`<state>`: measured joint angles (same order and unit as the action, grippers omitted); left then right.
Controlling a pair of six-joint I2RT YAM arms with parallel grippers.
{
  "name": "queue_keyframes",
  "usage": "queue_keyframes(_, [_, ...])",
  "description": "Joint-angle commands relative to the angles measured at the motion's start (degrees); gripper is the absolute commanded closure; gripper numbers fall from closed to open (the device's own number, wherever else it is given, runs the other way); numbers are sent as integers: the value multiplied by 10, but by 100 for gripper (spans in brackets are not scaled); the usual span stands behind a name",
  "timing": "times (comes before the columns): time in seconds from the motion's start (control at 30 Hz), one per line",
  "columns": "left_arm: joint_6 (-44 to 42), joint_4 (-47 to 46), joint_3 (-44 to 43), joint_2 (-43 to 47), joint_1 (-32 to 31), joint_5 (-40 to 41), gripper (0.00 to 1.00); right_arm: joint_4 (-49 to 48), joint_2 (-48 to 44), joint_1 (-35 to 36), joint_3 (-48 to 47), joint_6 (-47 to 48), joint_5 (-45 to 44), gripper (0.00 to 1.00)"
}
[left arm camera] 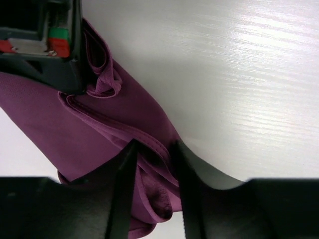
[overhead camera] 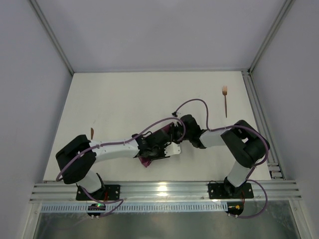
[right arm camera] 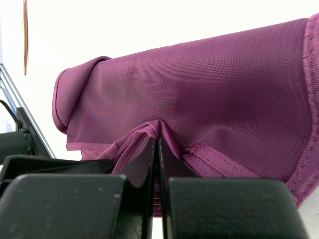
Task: Fold the napkin into a case and place the utensils inside
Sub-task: Fold the 2/3-rectangle-folded napkin at the center of the board.
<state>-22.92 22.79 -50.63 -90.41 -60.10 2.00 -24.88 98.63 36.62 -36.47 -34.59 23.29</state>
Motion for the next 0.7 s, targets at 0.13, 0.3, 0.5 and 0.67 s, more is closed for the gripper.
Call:
queue_keyframes(0.13, [-27,-5,17,38,24,-8,81,71,-1,-2,19,40,-23,96])
queue_keyframes(0.3, [-39,-15,25,47,31,-18,100,81,-5,-1,16,51,-12,96])
queue_keyframes(0.5, [-58,-20,23,63,31,-15,100,85,2,-1,10,57,1,96])
queue_keyframes(0.67, [-70,-14,27,66,44,-40,100,128,-27,-1,4,90,15,90])
